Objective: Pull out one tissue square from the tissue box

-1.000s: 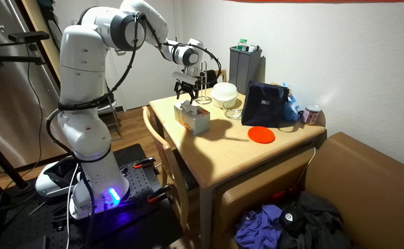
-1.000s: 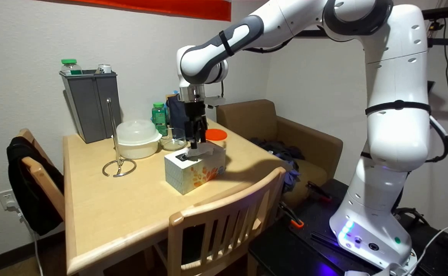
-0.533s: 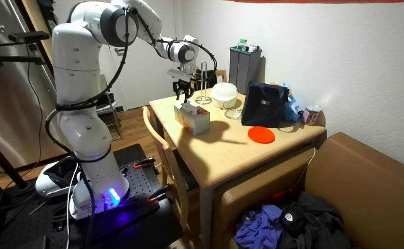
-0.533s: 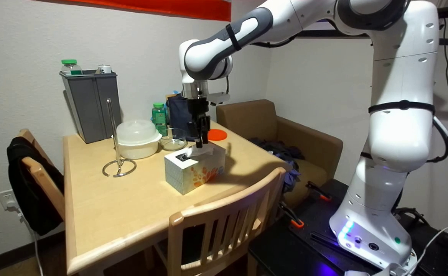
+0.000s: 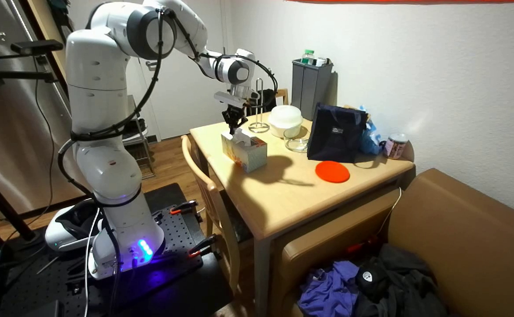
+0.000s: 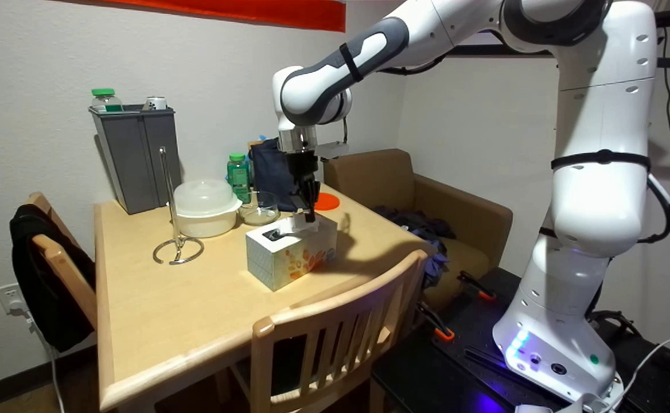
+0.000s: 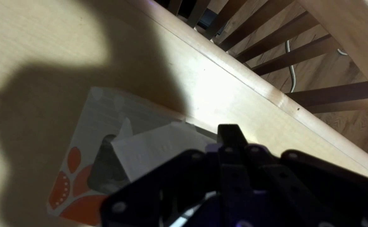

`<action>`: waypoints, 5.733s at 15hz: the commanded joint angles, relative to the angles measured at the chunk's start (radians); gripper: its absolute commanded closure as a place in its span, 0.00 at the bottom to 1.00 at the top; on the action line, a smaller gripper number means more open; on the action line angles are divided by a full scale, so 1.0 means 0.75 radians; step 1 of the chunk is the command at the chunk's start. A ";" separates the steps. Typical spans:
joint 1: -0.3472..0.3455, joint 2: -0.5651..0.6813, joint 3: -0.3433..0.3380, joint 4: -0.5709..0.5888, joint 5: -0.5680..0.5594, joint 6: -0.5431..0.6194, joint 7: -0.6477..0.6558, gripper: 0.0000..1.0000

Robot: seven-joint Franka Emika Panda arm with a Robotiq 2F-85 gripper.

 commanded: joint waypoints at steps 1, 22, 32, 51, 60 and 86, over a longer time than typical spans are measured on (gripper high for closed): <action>0.002 -0.040 -0.008 -0.042 -0.032 -0.006 0.049 0.74; 0.019 0.014 -0.006 0.060 -0.155 -0.008 0.052 0.00; 0.024 0.198 -0.012 0.213 -0.142 -0.046 0.042 0.46; 0.129 -0.079 -0.002 0.217 -0.356 -0.420 0.350 0.99; 0.124 -0.258 0.021 0.248 -0.470 -0.586 0.459 0.99; -0.148 -0.246 -0.169 -0.072 -0.300 -0.134 0.812 1.00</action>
